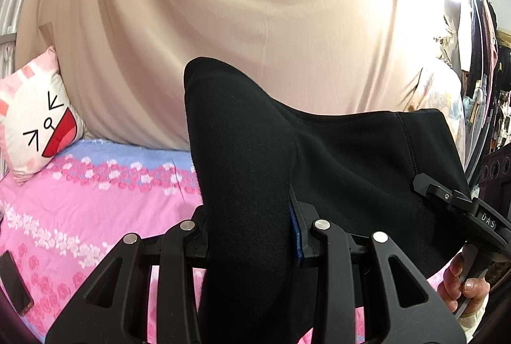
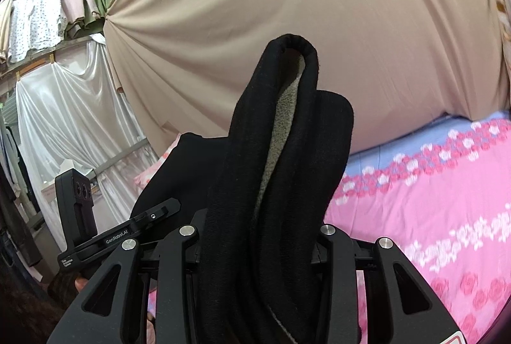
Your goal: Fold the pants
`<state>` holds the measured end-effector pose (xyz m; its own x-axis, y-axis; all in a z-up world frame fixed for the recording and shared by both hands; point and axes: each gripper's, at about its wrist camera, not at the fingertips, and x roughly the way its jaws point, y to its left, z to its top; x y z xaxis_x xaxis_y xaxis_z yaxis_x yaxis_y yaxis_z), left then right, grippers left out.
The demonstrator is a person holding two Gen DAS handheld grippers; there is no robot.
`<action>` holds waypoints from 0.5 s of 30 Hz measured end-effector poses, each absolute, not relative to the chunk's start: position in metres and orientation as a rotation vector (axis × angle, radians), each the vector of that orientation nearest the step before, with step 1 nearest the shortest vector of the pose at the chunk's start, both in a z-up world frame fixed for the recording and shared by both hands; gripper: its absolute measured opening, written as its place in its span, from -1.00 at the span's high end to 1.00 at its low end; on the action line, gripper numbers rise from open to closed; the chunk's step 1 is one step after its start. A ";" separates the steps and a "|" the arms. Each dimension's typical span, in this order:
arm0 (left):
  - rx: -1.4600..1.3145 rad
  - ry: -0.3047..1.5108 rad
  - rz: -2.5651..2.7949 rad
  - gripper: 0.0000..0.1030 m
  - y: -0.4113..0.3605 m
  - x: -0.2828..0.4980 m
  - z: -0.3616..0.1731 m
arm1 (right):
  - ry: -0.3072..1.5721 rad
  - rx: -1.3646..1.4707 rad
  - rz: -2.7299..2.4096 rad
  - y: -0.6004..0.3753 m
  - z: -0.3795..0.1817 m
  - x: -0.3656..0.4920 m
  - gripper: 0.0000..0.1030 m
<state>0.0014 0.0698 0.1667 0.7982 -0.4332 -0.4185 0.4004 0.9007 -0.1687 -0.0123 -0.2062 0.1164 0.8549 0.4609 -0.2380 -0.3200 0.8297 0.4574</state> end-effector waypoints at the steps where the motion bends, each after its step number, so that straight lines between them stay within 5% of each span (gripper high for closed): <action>1: -0.071 0.461 -0.447 0.37 0.069 0.000 0.169 | 0.345 0.416 0.424 -0.206 0.119 -0.008 0.32; 15: -0.051 0.409 -0.419 0.36 0.051 0.063 0.186 | 0.324 0.399 0.417 -0.219 0.137 0.067 0.31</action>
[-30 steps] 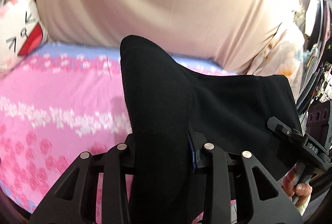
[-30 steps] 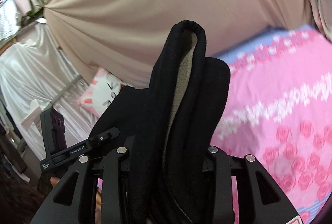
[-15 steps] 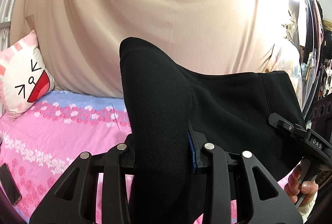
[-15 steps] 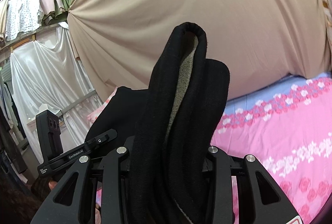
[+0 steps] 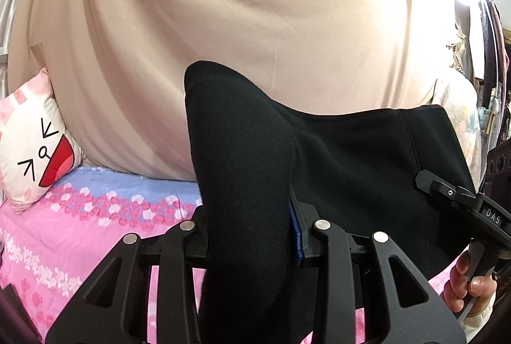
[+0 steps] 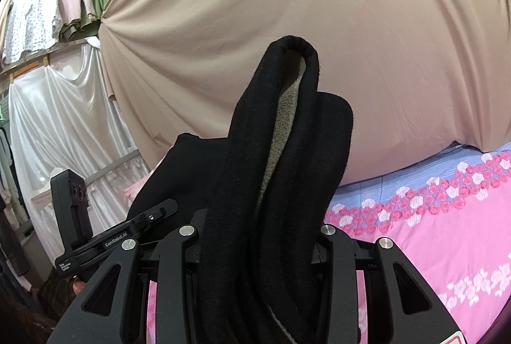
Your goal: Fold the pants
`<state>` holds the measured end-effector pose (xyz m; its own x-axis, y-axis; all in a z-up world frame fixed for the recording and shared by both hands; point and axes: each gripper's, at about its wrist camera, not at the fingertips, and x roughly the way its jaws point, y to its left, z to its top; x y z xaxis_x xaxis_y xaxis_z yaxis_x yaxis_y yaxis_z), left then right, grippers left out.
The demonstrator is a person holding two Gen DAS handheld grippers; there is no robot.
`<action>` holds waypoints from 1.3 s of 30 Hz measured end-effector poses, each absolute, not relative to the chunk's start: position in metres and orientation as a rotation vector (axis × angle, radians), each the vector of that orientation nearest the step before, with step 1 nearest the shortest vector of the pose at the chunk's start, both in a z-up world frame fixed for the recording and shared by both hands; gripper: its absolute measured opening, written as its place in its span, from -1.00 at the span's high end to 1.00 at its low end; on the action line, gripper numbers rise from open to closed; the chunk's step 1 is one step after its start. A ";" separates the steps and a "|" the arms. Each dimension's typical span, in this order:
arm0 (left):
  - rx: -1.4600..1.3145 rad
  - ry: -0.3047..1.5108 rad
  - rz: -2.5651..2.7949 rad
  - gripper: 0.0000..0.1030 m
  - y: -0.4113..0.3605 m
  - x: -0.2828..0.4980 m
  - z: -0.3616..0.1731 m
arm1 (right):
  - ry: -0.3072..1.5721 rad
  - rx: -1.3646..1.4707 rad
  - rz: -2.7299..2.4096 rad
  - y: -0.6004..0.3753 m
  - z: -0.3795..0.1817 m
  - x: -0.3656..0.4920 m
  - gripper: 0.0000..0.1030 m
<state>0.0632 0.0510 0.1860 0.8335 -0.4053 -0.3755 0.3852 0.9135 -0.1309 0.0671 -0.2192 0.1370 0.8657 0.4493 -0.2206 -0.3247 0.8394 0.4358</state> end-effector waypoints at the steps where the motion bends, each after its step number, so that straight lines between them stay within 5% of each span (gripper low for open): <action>1: -0.044 0.410 -0.416 0.36 0.048 0.070 0.186 | 0.325 0.401 0.418 -0.221 0.136 0.074 0.31; 18: -0.020 0.499 -0.376 0.36 0.012 0.190 0.134 | 0.386 0.441 0.391 -0.248 0.077 0.193 0.31; 35: -0.006 0.819 -0.330 0.34 -0.005 0.303 -0.015 | 0.738 0.551 0.276 -0.279 -0.077 0.304 0.19; 38: 0.050 0.852 -0.268 -0.02 -0.004 0.312 -0.048 | 0.790 0.584 0.202 -0.292 -0.100 0.310 -0.14; 39: 0.059 0.832 -0.248 -0.43 -0.002 0.310 -0.052 | 0.805 0.623 0.180 -0.301 -0.105 0.309 -0.24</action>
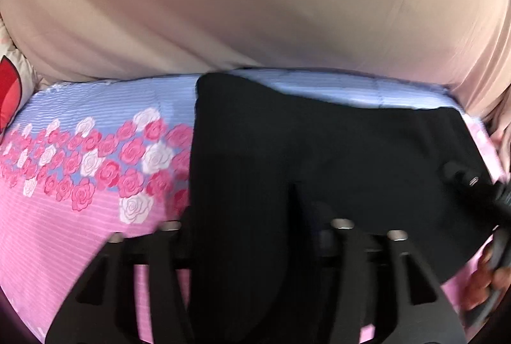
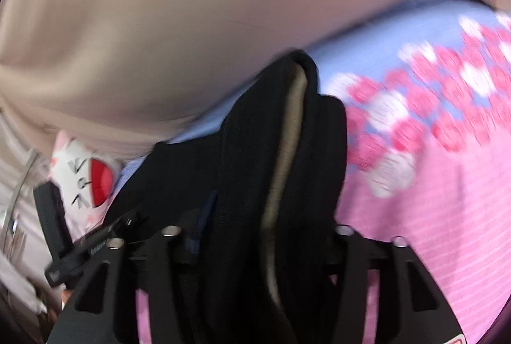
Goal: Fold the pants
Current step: 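Lay the folded trousers down and open both tools to release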
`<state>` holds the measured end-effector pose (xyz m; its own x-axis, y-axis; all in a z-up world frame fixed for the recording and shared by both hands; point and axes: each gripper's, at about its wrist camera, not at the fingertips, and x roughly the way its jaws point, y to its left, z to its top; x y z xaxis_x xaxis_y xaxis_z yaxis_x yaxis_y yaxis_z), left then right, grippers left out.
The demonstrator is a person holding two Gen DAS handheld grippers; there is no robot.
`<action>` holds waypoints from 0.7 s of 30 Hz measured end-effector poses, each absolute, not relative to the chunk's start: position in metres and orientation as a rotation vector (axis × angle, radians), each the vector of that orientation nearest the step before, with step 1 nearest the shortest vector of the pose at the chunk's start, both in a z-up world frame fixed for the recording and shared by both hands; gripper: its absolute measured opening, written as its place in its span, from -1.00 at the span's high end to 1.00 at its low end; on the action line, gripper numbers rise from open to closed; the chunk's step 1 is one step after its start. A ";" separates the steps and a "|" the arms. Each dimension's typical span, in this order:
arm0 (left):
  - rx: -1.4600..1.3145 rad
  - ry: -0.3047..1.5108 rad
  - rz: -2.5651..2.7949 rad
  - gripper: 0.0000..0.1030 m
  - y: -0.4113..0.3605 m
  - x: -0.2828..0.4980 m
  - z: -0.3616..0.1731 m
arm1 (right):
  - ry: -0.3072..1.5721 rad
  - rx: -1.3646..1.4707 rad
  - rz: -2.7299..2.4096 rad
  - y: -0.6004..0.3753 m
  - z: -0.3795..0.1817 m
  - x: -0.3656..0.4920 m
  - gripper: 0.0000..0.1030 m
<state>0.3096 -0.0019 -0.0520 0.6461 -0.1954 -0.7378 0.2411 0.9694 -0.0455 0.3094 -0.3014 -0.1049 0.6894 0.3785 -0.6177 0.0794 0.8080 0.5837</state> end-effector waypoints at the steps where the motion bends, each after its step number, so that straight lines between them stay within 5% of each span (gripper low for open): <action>1: 0.080 0.792 -0.186 -0.91 0.002 0.305 -0.053 | 0.804 0.642 0.162 -0.309 -0.104 0.306 -0.29; 7: 0.303 0.669 0.081 -0.90 0.018 0.256 -0.020 | 0.574 0.578 -0.066 -0.352 -0.041 0.221 -0.44; 9: 0.306 0.648 0.073 -0.90 0.020 0.234 -0.004 | 0.519 0.523 -0.024 -0.337 -0.015 0.197 -0.16; 16: 0.224 0.657 -0.038 -0.90 0.003 0.217 0.021 | 0.576 0.249 0.143 -0.227 0.000 0.196 -0.13; 17: 0.222 0.662 -0.045 -0.90 -0.001 0.216 0.022 | 0.590 0.211 0.143 -0.213 -0.005 0.201 -0.03; 20: 0.223 0.668 -0.056 -0.90 -0.012 0.215 0.021 | 0.661 0.208 0.164 -0.206 -0.027 0.218 0.91; 21: 0.221 0.670 -0.058 -0.90 -0.015 0.214 0.020 | 0.676 0.232 0.160 -0.209 -0.034 0.223 0.94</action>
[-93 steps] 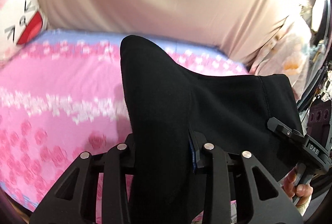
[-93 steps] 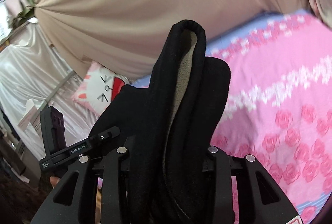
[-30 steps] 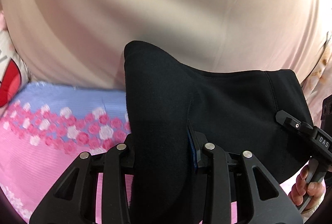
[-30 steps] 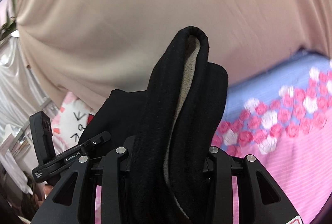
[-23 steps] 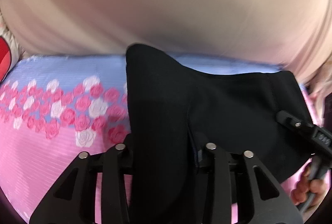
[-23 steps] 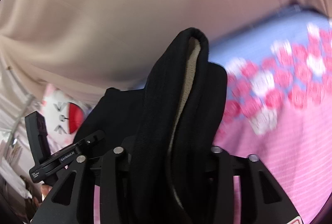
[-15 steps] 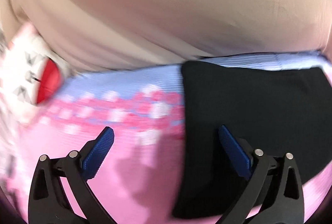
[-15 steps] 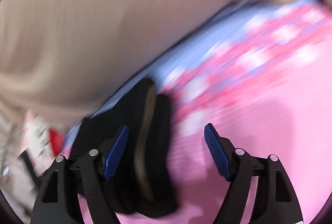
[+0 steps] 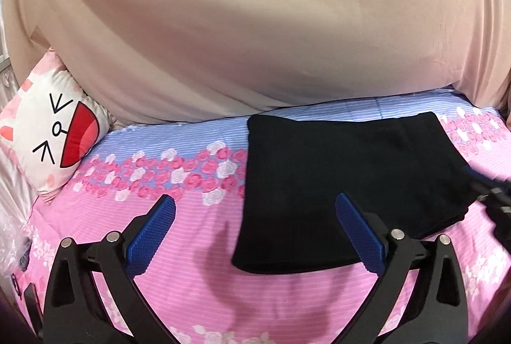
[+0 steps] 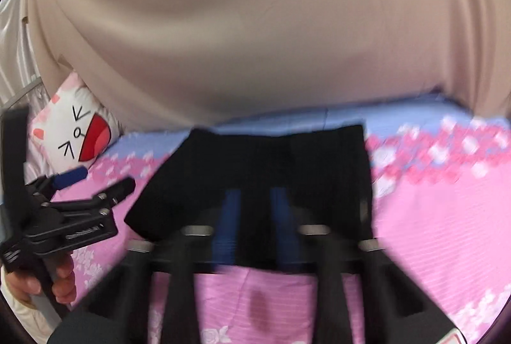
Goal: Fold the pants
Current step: 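Lay the folded trousers down and open both tools to release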
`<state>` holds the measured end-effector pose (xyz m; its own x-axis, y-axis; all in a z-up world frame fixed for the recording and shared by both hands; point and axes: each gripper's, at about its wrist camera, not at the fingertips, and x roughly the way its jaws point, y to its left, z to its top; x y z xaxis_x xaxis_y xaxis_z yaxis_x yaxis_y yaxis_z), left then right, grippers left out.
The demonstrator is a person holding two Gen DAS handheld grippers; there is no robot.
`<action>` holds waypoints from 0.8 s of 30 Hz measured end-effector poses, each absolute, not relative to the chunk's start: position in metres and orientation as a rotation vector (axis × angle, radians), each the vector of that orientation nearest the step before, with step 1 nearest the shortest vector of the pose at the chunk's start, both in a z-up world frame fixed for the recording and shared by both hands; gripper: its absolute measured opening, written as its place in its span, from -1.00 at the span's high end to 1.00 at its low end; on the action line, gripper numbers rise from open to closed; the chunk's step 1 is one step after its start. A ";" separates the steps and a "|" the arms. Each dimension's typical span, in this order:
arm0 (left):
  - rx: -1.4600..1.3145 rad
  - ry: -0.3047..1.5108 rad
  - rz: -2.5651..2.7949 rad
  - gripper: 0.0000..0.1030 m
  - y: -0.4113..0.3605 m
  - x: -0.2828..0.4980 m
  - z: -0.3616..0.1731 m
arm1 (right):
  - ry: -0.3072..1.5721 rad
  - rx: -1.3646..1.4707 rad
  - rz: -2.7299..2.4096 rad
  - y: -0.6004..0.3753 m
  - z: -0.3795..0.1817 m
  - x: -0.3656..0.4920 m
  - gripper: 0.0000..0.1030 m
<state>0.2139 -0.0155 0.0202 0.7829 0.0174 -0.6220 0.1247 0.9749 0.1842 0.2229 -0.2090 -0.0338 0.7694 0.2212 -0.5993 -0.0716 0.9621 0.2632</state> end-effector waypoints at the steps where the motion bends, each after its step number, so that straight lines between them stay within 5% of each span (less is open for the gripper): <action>1: 0.213 0.680 -0.068 -0.90 -0.018 0.216 0.018 | 0.680 0.244 0.138 -0.214 -0.039 0.226 0.94; 13: 0.228 0.871 -0.047 -0.91 -0.028 0.266 -0.057 | 0.781 0.269 0.062 -0.253 -0.084 0.240 1.00; 15: 0.068 0.890 -0.112 -0.91 -0.007 0.271 -0.072 | 0.777 0.284 0.066 -0.255 -0.083 0.238 1.00; 21: 0.137 0.829 -0.010 -0.90 0.006 0.239 -0.040 | 0.728 0.334 -0.036 -0.267 -0.065 0.208 1.00; 24: 0.188 0.781 -0.012 -0.90 0.006 0.208 -0.024 | 0.669 0.278 -0.115 -0.257 -0.048 0.177 0.82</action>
<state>0.2081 0.0064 -0.0242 0.7112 0.0592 -0.7005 0.0800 0.9832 0.1643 0.1765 -0.2574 -0.0482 0.7796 -0.0161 -0.6260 0.1939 0.9567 0.2169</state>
